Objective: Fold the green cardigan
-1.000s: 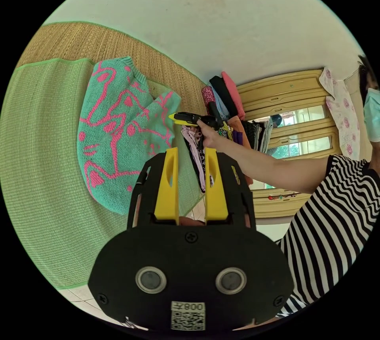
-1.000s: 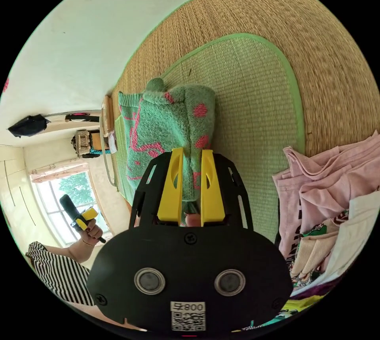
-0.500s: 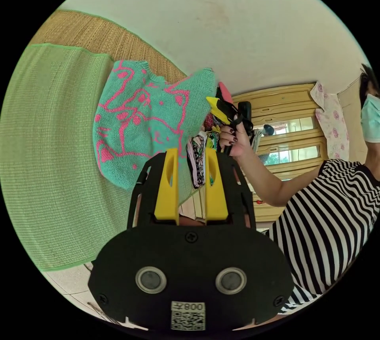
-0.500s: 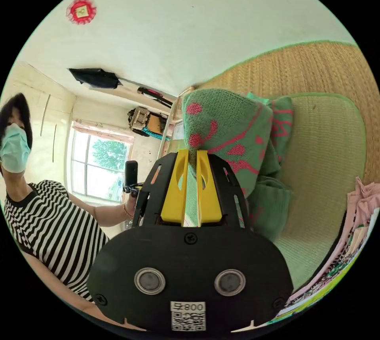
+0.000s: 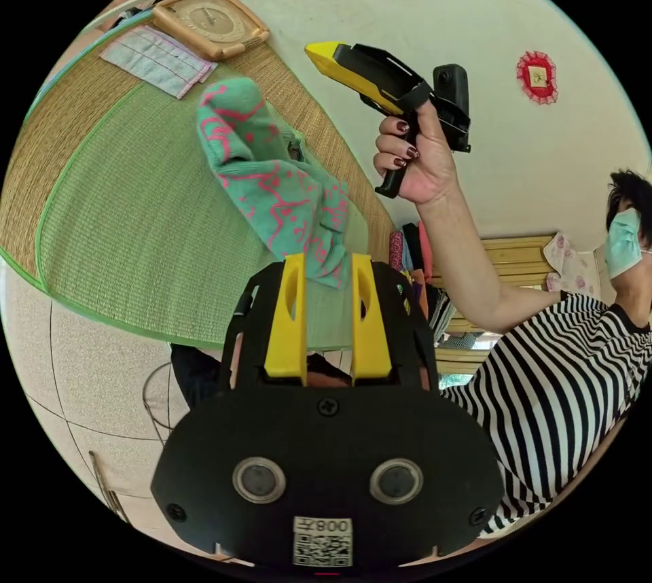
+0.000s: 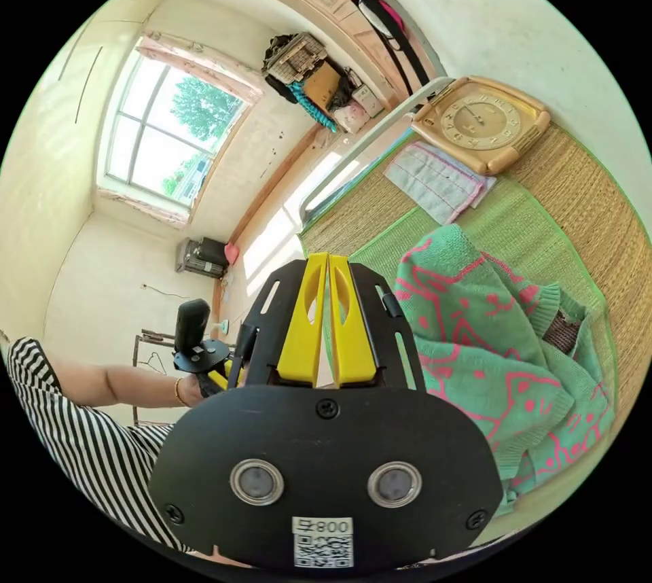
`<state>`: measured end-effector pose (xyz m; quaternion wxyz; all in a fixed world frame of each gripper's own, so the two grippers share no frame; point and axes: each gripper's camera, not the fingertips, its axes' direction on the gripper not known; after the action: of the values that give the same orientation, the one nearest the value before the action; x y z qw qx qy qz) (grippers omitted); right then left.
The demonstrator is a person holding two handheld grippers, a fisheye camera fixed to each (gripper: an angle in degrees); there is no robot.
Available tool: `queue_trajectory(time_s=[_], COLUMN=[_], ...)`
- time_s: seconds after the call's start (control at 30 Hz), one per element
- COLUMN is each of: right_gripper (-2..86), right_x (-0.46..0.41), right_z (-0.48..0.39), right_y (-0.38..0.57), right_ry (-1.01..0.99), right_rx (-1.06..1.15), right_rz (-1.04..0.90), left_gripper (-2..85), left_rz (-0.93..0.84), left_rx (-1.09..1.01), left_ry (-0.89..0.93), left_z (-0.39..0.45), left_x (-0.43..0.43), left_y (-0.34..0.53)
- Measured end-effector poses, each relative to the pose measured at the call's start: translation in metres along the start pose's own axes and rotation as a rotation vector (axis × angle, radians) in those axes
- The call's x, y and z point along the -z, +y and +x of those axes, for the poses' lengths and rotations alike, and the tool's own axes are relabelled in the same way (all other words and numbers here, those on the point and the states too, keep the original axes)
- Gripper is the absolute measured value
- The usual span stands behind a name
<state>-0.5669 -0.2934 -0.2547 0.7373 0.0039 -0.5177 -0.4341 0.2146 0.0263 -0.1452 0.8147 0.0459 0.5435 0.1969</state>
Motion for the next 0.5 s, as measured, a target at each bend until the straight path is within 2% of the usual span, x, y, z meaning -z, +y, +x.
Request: queue_trajectory(time_s=[0.1, 0.3, 0.4, 0.5], right_gripper=[-0.2, 1.1, 2.2, 3.1], right_x=[-0.001, 0.075, 0.137, 0.180], right_z=[0.011, 0.127, 0.178, 0.226], right_y=[0.036, 0.184, 0.258, 0.299], right_ry=[0.018, 0.103, 0.281, 0.478], right_rx=[-0.063, -0.523, -0.711, -0.848], right_rz=[0.038, 0.181, 0.288, 0.318], left_gripper=[10.4, 10.8, 10.8, 10.7], left_rz=[-0.053, -0.152, -0.175, -0.209], left_rx=[-0.010, -0.084, -0.136, -0.181], left_ry=[0.004, 0.045, 0.054, 0.048], left_z=[-0.023, -0.044, -0.037, -0.031], left_x=[0.001, -0.034, -0.058, -0.088], left_y=[-0.014, -0.065, -0.088, -0.100])
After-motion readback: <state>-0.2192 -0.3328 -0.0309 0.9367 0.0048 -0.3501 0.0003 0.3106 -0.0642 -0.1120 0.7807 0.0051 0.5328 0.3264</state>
